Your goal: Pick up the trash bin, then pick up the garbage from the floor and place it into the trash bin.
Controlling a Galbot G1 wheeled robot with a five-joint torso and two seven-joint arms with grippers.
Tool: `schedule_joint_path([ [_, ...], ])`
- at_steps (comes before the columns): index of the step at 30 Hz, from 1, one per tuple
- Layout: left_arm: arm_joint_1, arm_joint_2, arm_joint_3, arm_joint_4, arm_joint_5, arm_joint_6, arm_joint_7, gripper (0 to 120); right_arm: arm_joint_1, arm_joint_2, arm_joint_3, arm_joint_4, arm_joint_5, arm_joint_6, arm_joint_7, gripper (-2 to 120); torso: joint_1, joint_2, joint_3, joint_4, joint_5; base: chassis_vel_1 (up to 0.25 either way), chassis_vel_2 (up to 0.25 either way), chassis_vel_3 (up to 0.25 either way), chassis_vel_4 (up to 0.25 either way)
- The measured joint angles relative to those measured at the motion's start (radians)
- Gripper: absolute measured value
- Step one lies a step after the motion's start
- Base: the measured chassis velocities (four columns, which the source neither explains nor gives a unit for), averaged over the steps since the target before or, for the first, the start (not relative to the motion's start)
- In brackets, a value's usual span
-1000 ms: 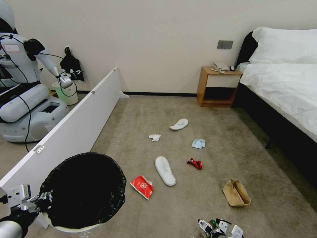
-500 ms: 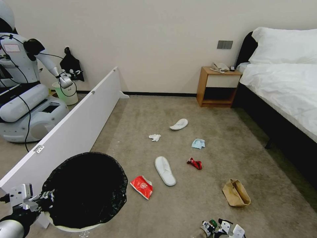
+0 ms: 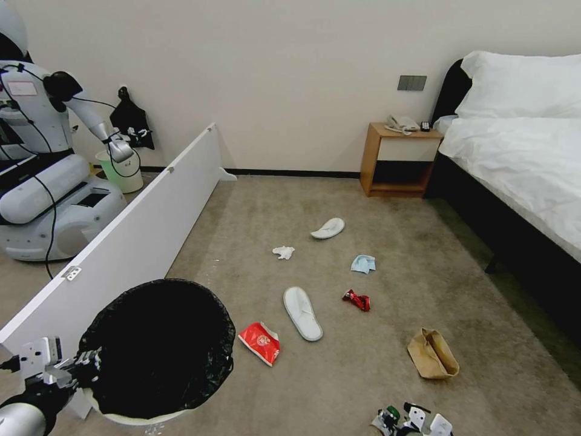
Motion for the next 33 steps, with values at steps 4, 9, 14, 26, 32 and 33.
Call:
schedule_joint_path([
  [4, -0.001, 0.000, 0.001, 0.000, 0.000, 0.000, 0.000, 3, -0.006, -0.002, 0.006, 0.004, -0.002, -0.001, -0.006, 42, 0.000, 0.000, 0.000, 0.0006, 0.0008, 0.000, 0.000, 0.000, 0.000],
  [9, -0.001, 0.000, 0.004, 0.000, 0.001, 0.000, 0.000, 3, -0.037, -0.019, 0.021, 0.055, -0.009, -0.011, -0.004, 42, 0.000, -0.001, 0.001, -0.0008, 0.0015, 0.000, 0.000, 0.000, 0.000],
  [14, -0.003, 0.000, 0.021, 0.000, 0.002, 0.000, 0.000, 3, -0.092, -0.057, 0.057, 0.208, -0.059, -0.004, -0.033, 42, 0.000, -0.001, 0.001, -0.0004, 0.0008, 0.000, 0.000, 0.000, 0.000],
  [26, -0.027, 0.030, 0.139, 0.000, -0.002, 0.003, -0.010, 3, -0.157, -0.172, 0.252, 0.630, -0.066, 0.095, -0.140, 42, 0.000, -0.001, 0.000, -0.0003, 0.0004, 0.000, 0.000, 0.000, 0.000],
  [32, -0.065, 0.063, 0.219, 0.003, 0.002, 0.005, -0.022, 3, -0.144, -0.258, 0.299, 0.754, -0.089, 0.177, -0.203, 42, 0.000, -0.001, 0.000, -0.0003, 0.0006, 0.000, 0.000, 0.000, 0.000],
  [33, -0.066, 0.065, 0.223, 0.004, 0.002, 0.005, -0.022, 3, -0.142, -0.265, 0.302, 0.759, -0.091, 0.184, -0.209, 42, 0.000, -0.001, 0.000, -0.0003, 0.0006, 0.000, 0.000, 0.000, 0.000],
])
